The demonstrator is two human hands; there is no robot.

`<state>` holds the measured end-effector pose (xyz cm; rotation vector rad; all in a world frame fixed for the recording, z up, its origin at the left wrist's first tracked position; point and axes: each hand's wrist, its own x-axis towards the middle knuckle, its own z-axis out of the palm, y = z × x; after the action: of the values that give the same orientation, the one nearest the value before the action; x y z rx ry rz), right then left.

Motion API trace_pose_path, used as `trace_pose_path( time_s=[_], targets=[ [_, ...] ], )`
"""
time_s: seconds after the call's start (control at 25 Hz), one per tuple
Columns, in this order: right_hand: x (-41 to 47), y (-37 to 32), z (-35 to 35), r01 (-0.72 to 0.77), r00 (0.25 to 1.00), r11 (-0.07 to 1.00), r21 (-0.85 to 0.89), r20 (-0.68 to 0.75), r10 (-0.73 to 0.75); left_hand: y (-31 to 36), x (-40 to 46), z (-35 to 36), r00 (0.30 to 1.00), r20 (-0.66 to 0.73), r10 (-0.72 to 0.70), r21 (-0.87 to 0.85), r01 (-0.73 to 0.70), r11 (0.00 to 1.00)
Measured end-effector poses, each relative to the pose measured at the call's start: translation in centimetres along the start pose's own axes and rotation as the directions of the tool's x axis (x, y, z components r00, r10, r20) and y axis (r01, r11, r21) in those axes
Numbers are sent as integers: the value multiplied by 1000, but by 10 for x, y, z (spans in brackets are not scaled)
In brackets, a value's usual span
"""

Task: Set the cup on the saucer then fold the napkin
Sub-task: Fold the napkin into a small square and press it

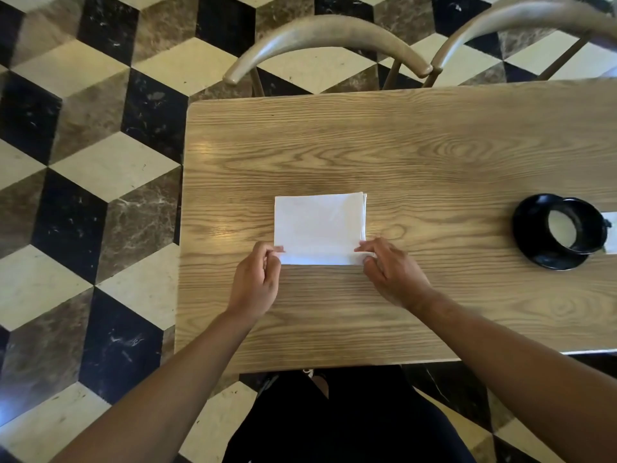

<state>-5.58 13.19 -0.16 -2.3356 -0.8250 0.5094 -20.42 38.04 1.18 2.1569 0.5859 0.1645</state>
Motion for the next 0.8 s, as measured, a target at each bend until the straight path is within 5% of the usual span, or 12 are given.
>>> trace_pose_path(
  time_s=[0.24, 0.4, 0.8],
  targets=[
    [5, 0, 1, -200, 972, 963, 179, -89, 218, -1, 10, 11, 990, -47, -134, -66, 131, 989],
    [11, 2, -1, -204, 971, 956, 212, -78, 225, -8, 18, 14, 986, 28, -164, -88, 166, 982],
    [46, 5, -10, -293, 945, 901, 320, -46, 324, -8, 49, 21, 961, -131, -244, -73, 236, 969]
  ],
)
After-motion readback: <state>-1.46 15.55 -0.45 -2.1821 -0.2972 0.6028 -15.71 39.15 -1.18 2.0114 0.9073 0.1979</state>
